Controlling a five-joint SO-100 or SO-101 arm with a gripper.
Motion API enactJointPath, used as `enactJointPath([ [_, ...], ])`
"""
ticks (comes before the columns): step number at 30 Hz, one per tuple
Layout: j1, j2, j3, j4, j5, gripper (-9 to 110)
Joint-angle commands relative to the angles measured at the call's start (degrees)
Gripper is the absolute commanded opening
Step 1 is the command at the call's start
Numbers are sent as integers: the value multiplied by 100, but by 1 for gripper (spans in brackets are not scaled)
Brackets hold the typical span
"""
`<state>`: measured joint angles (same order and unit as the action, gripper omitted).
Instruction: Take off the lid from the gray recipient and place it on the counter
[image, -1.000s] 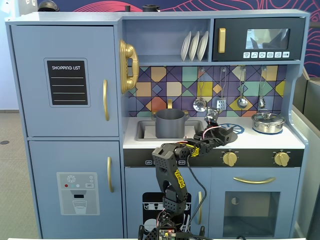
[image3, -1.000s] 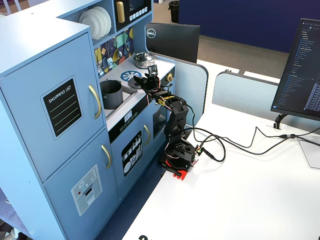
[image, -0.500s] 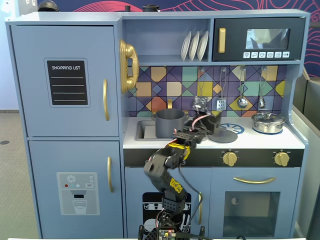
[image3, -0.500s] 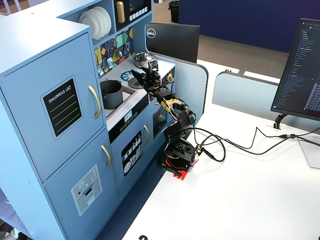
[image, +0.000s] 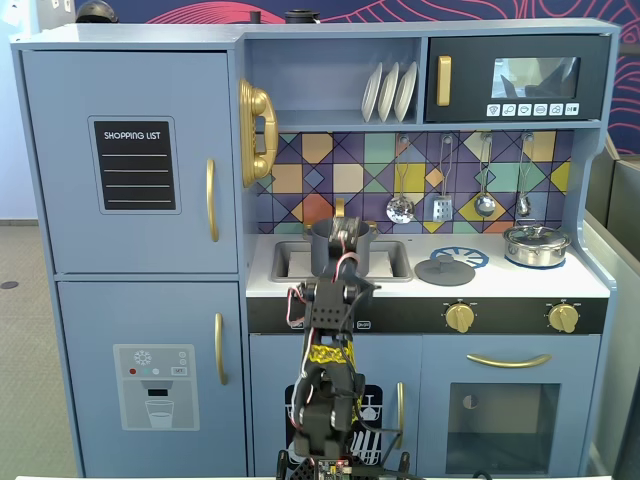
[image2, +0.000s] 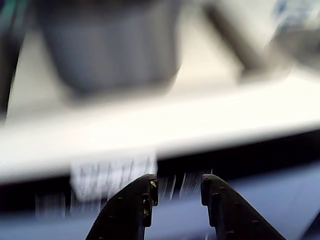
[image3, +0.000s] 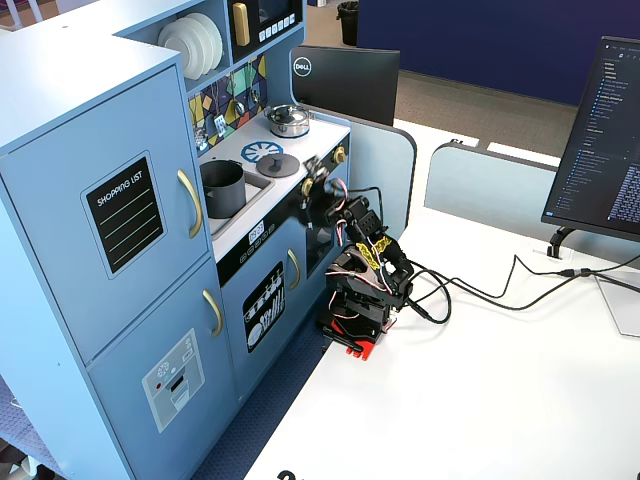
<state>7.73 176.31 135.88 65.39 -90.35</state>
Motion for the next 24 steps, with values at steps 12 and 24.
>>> enactJointPath([
  [12, -1266, 483, 3612, 721, 1090, 0],
  [24, -1169, 571, 3612, 2188, 554, 2],
])
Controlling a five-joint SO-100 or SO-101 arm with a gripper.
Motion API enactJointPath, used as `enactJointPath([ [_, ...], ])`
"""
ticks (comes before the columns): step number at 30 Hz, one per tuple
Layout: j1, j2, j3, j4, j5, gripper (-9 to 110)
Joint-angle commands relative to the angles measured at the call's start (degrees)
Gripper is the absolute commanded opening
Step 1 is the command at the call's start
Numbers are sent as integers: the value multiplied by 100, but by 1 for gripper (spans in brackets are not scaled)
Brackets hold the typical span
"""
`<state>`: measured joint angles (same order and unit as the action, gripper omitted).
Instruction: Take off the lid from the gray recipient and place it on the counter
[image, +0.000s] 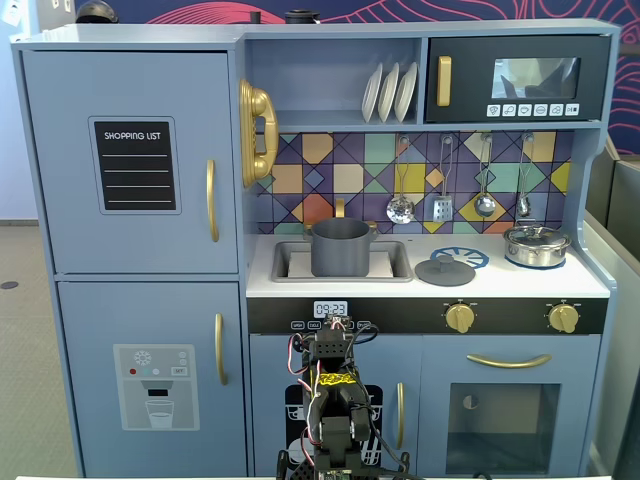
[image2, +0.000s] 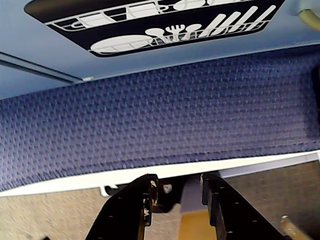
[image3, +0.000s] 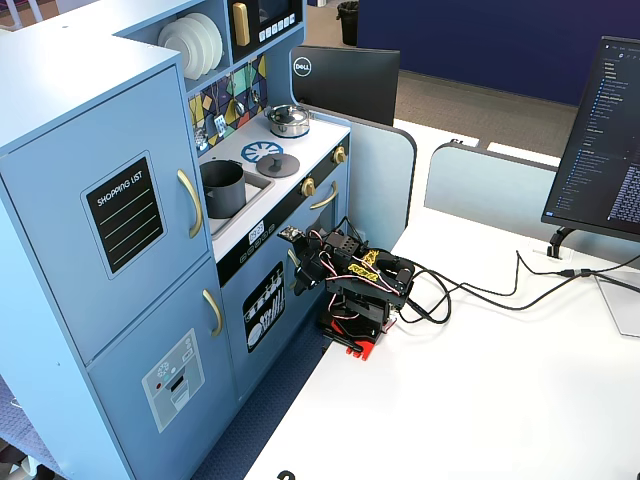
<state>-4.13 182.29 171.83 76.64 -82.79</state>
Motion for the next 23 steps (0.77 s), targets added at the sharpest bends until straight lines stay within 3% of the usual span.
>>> enactJointPath([
  [1, 18, -26, 18, 1090, -352, 2],
  [23, 70, -26, 18, 1090, -378, 3],
])
